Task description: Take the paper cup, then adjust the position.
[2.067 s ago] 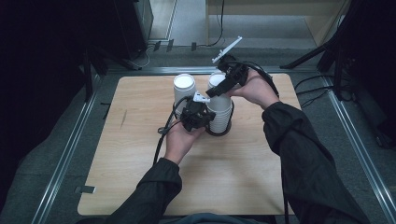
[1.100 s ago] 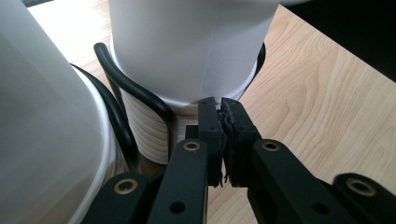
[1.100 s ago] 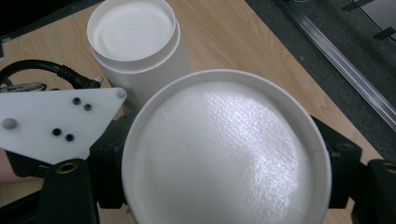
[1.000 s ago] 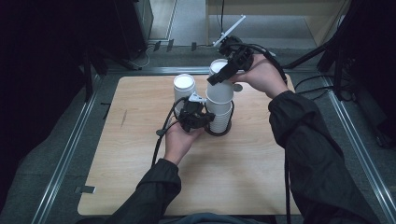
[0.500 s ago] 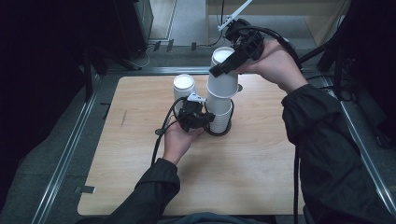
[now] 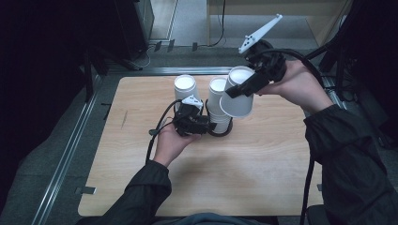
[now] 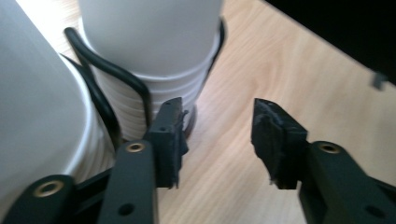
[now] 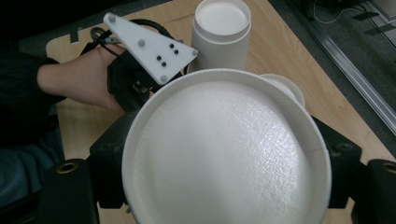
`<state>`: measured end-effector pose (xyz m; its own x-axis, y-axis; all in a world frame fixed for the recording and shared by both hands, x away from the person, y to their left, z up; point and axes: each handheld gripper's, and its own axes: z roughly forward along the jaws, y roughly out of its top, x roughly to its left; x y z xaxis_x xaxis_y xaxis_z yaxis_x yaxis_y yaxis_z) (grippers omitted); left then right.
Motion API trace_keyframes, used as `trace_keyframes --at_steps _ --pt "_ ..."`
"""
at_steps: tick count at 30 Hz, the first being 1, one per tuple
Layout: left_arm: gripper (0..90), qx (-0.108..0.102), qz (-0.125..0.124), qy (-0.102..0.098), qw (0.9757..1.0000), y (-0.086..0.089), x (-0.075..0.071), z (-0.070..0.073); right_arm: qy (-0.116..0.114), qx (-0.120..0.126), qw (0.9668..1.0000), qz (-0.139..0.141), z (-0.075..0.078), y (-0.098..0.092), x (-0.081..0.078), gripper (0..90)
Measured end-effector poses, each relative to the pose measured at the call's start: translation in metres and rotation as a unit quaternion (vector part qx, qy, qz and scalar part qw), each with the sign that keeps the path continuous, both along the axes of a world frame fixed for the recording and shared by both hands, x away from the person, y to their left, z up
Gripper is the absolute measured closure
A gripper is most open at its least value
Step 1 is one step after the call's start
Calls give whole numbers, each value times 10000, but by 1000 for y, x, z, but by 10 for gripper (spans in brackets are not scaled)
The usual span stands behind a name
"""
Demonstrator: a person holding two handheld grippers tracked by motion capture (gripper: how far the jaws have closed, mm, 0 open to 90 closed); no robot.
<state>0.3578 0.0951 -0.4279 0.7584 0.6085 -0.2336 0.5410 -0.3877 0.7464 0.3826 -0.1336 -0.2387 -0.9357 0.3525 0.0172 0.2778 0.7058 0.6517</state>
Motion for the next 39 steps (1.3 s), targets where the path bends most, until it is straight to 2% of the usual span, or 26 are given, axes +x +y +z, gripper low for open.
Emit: trace_keyframes --at_steps 3,6,9,11,12,16,20,23,25,26,27,28,29,32,33,34,36,37,39 --pt "525 45 -256 -179 9995 4 -9 3 -104 32 9999 70 -8 -8 -9 240" --pt "485 50 -395 -218 9990 8 -15 5 -62 60 9999 81 -19 -15 -18 240" --pt "451 -80 -482 -190 9986 15 -21 5 -10 45 10000 64 -32 -21 -24 239" --pt "440 -37 -430 -122 9990 20 -24 4 41 23 10000 51 -44 -24 -29 239" --pt "437 -43 -432 -6 9991 22 -26 3 64 27 9999 77 -47 -24 -31 239" --pt "404 -83 -450 76 9989 28 -30 -2 76 12 9995 305 -68 -21 -39 239" --pt "376 -250 -660 25 9975 35 -33 -7 -38 -60 9988 486 -88 -19 -43 239" --pt "350 -313 -747 -32 9967 37 -35 -11 100 -162 9988 459 -107 -19 -43 239" --pt "301 -411 -816 -45 9958 39 -35 -14 168 -162 9988 431 -117 -20 -43 239" --pt "278 -501 -914 -9 9946 40 -34 -16 175 -141 9989 419 -121 -20 -43 239" --pt "257 -501 -914 -9 9946 40 -34 -16 175 -131 9989 405 -125 -20 -43 239" --pt "221 -626 -868 97 9942 41 -35 -18 204 -127 9990 375 -130 -21 -43 239" --pt "208 -651 -845 97 9942 41 -35 -19 215 -138 9991 353 -134 -20 -43 238" --pt "198 -543 -769 38 9956 42 -37 -22 144 -234 9990 349 -146 -19 -42 238" --pt "194 -543 -769 38 9956 42 -37 -22 144 -234 9990 349 -146 -19 -42 238" --pt "188 -523 -877 60 9948 43 -36 -24 150 -232 9991 318 -157 -18 -41 239" --pt "188 -492 -868 23 9950 43 -36 -26 218 -170 9992 277 -165 -17 -41 239" --pt "184 -442 -879 49 9951 42 -36 -27 232 -139 9993 269 -169 -17 -41 239" --pt "172 -295 -904 -46 9955 40 -38 -30 273 -65 9993 254 -176 -16 -42 239"
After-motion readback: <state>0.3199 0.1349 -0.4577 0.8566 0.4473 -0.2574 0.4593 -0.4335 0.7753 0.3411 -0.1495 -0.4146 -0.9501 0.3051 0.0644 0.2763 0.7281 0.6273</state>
